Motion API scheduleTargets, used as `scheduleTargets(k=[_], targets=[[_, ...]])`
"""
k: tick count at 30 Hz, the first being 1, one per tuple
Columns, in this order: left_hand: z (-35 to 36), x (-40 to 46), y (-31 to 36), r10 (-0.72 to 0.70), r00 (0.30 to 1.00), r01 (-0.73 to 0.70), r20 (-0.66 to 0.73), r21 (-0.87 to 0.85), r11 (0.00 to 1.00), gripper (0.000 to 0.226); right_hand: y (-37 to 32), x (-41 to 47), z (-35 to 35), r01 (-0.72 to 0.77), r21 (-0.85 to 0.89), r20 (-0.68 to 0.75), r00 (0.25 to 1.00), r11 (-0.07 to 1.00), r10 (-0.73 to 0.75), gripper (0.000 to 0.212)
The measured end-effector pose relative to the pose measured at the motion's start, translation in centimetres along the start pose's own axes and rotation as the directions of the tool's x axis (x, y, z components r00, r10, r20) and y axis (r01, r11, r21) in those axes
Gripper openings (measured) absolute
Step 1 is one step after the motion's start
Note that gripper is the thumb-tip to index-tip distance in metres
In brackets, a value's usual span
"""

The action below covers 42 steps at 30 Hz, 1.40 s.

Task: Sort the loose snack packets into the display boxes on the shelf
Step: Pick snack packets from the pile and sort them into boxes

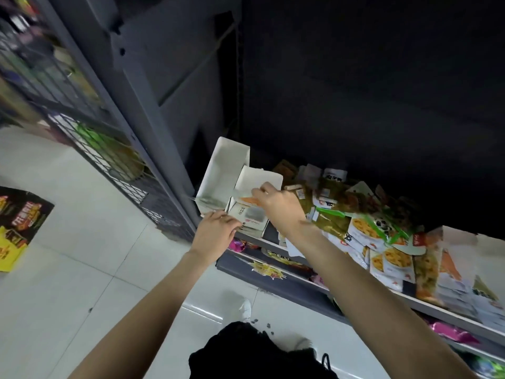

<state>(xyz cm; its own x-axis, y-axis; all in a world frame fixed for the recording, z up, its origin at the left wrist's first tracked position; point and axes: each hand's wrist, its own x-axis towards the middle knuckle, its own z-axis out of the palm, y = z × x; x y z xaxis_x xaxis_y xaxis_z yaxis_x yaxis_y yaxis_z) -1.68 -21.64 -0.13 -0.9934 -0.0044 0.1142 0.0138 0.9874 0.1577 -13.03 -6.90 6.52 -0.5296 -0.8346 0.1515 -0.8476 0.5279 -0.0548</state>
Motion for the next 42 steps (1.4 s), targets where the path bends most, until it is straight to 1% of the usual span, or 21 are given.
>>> scheduleTargets(k=[2, 3, 4, 6, 8, 10, 13, 16, 18, 21, 23, 25, 28, 30, 32, 34, 36, 37, 38, 40, 42], targets=[[0.1, 0.3, -0.3, 0.042, 0.999, -0.042, -0.012, -0.008, 0.999, 0.034, -0.6, 0.7, 1.1, -0.02, -0.054, 0.172, 0.985, 0.998, 0.029, 0.034], [0.3, 0.4, -0.4, 0.068, 0.998, -0.068, -0.001, 0.007, 0.998, 0.037, -0.7, 0.9, 1.4, -0.039, -0.079, 0.227, 0.972, 0.996, 0.056, 0.033], [0.5, 0.5, -0.5, 0.099, 0.995, -0.1, 0.02, 0.033, 0.994, 0.04, -0.9, 1.0, 1.7, -0.066, -0.094, 0.245, 0.966, 0.993, 0.087, 0.032], [1.0, 0.7, -0.8, 0.138, 0.986, -0.144, 0.091, 0.07, 0.987, 0.044, -1.0, 1.0, 2.3, -0.114, -0.099, 0.226, 0.965, 0.988, 0.134, 0.031], [1.2, 1.0, -0.9, 0.137, 0.984, -0.146, 0.116, 0.072, 0.987, 0.042, -0.8, 1.1, 3.0, -0.182, -0.072, 0.207, 0.959, 0.981, 0.194, 0.029], [0.7, 1.4, -0.9, 0.131, 0.989, -0.134, 0.07, 0.041, 0.99, 0.035, -0.2, 1.3, 3.6, -0.269, -0.03, 0.167, 0.948, 0.963, 0.27, 0.026], [-0.2, 1.5, -0.9, 0.128, 0.991, -0.129, -0.049, -0.016, 0.992, 0.031, 0.5, 1.6, 3.9, -0.361, 0.073, 0.125, 0.928, 0.93, 0.351, 0.028], [-0.1, 0.9, -1.0, 0.105, 0.984, -0.116, -0.147, -0.07, 0.991, 0.028, 0.4, 1.7, 4.3, -0.338, 0.066, 0.202, 0.926, 0.939, 0.319, 0.029], [0.3, 0.7, -1.1, 0.062, 0.982, -0.078, -0.18, -0.084, 0.993, 0.026, 0.3, 1.4, 4.8, -0.377, 0.1, 0.313, 0.891, 0.921, 0.33, 0.029], [0.9, 0.5, -0.9, -0.007, 0.982, -0.012, -0.187, -0.1, 0.995, 0.025, 0.1, 0.5, 5.4, -0.4, 0.183, 0.478, 0.835, 0.898, 0.274, 0.033], [0.8, 0.3, -0.5, -0.029, 0.984, 0.012, -0.173, -0.098, 0.995, 0.028, 0.0, -0.6, 5.2, -0.408, 0.271, 0.518, 0.825, 0.872, 0.225, 0.037], [0.5, -0.2, 0.0, -0.055, 0.985, 0.037, -0.166, -0.107, 0.994, 0.032, 0.0, -2.1, 4.6, -0.444, 0.387, 0.487, 0.842, 0.808, 0.229, 0.04], [-0.5, -1.2, 1.6, -0.124, 0.976, 0.095, -0.18, -0.164, 0.982, 0.035, 0.1, -5.8, 3.2, -0.455, 0.556, 0.334, 0.889, 0.695, 0.314, 0.037], [-1.3, -1.6, 4.0, -0.127, 0.963, 0.073, -0.238, -0.223, 0.972, 0.028, 0.7, -9.5, 2.4, -0.455, 0.612, 0.234, 0.886, 0.648, 0.401, 0.032], [-1.6, -1.6, 7.6, -0.078, 0.951, -0.017, -0.298, -0.303, 0.953, 0.021, 1.9, -14.2, 2.2, -0.482, 0.638, 0.143, 0.841, 0.601, 0.522, 0.028], [-1.2, -1.0, 11.7, -0.011, 0.949, -0.122, -0.316, -0.397, 0.91, 0.017, 4.0, -19.2, 2.7, -0.572, 0.627, 0.107, 0.736, 0.529, 0.668, 0.024], [0.1, 0.0, 15.9, 0.053, 0.959, -0.183, -0.277, -0.468, 0.865, 0.017, 6.6, -23.8, 3.2, -0.698, 0.562, 0.112, 0.596, 0.444, 0.795, 0.024], [1.2, 0.5, 17.8, 0.075, 0.97, -0.183, -0.232, -0.49, 0.852, 0.018, 8.0, -25.6, 3.6, -0.749, 0.509, 0.1, 0.542, 0.425, 0.835, 0.025], [2.4, 1.1, 19.5, 0.082, 0.984, -0.153, -0.16, -0.51, 0.846, 0.018, 9.2, -27.1, 3.9, -0.784, 0.46, 0.089, 0.507, 0.416, 0.858, 0.026], [5.4, 2.4, 22.5, 0.05, 0.997, -0.012, 0.058, -0.531, 0.847, 0.017, 11.7, -28.9, 4.8, -0.816, 0.395, 0.099, 0.495, 0.422, 0.863, 0.03], [8.0, 4.0, 25.2, -0.011, 0.962, 0.157, 0.274, -0.515, 0.843, 0.024, 13.8, -29.3, 5.8, -0.831, 0.324, 0.181, 0.523, 0.452, 0.833, 0.039]])
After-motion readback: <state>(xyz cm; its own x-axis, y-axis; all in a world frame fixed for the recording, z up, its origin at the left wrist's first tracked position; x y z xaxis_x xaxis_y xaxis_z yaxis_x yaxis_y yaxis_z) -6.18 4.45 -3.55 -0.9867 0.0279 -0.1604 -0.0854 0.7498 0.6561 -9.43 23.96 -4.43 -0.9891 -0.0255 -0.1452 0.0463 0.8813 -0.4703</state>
